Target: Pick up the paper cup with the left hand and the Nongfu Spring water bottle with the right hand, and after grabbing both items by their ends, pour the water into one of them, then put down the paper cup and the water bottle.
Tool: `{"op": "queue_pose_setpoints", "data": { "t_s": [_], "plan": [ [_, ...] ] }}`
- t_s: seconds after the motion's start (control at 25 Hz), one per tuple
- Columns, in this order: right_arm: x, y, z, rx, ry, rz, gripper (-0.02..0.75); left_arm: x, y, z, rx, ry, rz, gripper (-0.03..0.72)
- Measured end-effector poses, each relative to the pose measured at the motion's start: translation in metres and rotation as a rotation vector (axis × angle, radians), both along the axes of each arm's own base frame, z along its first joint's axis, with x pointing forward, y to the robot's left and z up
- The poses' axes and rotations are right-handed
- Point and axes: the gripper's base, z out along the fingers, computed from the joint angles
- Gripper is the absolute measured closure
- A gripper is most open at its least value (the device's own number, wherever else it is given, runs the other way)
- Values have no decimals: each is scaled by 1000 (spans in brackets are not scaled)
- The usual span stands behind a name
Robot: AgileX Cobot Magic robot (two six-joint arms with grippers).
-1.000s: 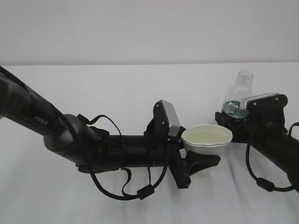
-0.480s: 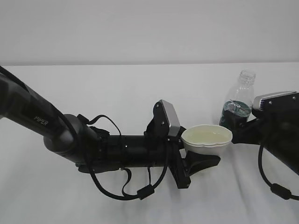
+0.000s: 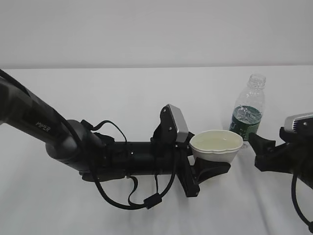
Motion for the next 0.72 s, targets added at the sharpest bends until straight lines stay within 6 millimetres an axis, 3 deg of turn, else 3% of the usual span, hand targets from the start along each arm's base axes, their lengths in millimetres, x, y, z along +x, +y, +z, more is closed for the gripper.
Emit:
{"op": "queue_pose_setpoints", "data": {
  "t_s": [0.36, 0.72],
  "plan": [
    [-41, -3, 20, 94, -7, -5, 150, 4, 0, 1, -12, -17, 41, 298],
    [-56, -1, 43, 108, -110, 46, 150, 28, 24, 3, -31, -19, 129, 298]
  ]
}}
